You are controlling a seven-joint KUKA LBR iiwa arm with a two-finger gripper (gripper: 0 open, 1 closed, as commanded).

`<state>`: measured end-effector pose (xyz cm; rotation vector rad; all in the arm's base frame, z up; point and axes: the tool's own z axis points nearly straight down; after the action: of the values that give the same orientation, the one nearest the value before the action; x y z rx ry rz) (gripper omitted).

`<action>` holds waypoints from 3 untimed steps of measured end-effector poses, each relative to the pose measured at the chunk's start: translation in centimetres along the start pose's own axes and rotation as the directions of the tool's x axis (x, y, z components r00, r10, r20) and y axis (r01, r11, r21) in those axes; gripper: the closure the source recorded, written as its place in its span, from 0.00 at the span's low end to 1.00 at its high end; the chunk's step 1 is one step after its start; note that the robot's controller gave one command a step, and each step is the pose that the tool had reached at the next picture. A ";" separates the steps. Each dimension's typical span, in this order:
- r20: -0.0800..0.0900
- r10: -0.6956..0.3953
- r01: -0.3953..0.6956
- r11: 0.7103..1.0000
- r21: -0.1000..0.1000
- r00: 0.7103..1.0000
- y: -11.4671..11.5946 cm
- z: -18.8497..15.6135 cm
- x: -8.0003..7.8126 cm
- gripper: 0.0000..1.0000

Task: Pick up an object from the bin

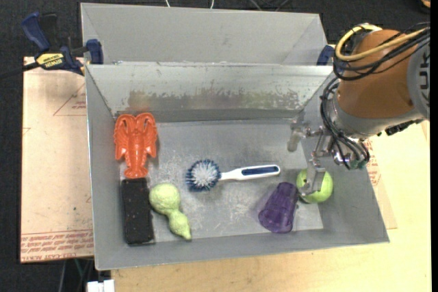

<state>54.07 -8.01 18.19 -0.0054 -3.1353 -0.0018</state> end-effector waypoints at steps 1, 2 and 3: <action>0.008 -0.004 0.004 1.000 0.001 1.000 0.1 -0.5 -0.2 0.00; 0.000 -0.133 0.133 0.991 -0.001 0.991 -6.4 11.6 0.5 0.00; 0.020 0.179 -0.178 0.984 -0.003 0.984 -6.7 6.2 0.4 0.00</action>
Offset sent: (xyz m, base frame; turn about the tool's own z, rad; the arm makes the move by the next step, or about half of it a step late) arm -0.0045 -0.0623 -0.1119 -0.1377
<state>53.57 -14.67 11.99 -0.2882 -3.1418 -0.0023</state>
